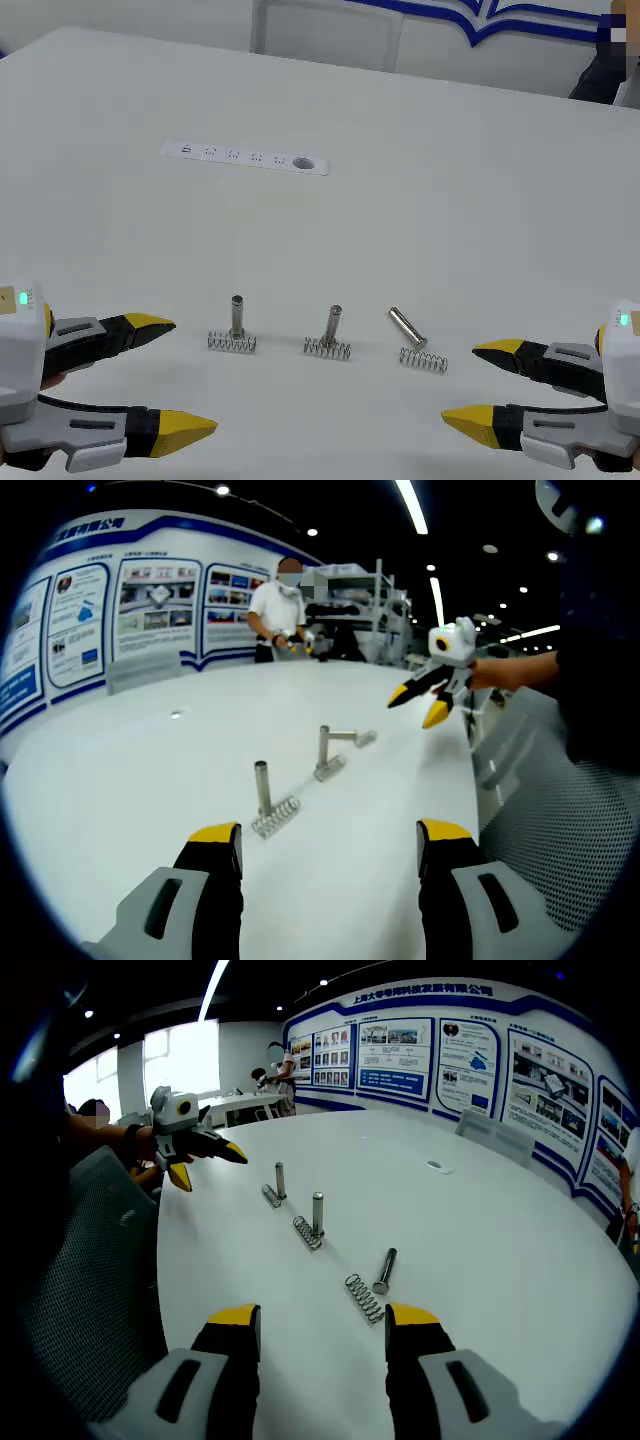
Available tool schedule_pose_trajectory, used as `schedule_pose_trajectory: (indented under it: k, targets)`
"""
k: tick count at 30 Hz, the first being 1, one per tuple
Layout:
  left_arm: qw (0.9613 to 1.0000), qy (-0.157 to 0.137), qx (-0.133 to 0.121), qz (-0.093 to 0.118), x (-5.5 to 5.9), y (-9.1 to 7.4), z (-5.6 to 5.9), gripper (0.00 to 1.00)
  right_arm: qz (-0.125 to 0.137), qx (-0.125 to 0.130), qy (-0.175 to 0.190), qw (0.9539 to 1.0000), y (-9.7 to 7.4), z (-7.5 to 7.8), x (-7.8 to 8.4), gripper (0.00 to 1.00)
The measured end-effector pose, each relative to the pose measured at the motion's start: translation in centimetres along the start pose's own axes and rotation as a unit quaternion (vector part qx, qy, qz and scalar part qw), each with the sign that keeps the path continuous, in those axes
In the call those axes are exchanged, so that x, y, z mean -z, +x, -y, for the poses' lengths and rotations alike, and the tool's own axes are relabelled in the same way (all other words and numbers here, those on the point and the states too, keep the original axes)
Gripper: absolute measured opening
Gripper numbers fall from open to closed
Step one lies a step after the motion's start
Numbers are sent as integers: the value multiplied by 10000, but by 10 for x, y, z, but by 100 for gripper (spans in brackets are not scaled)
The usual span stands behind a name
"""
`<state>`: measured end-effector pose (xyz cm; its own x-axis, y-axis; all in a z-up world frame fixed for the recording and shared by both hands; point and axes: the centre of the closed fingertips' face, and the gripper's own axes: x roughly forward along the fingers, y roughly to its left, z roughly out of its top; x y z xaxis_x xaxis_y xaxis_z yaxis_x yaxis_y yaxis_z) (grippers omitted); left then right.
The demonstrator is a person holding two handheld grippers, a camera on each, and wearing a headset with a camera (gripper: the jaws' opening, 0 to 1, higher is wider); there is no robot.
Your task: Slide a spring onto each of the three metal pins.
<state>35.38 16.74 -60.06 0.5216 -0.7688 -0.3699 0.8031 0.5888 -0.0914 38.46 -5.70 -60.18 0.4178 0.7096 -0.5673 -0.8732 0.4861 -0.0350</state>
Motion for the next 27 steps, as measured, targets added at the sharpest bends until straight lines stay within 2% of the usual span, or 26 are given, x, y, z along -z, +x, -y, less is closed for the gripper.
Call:
schedule_pose_trajectory:
  k: [11, 27]
  targets:
    - [10000, 5, -7, -18, -3, 0, 1, 72, 10, -31, 3, 10000, 1, 2, -2, 51]
    - [10000, -47, -63, -57, 0, 1, 3, 72, -24, -49, 49, 10000, 4, 4, 2, 50]
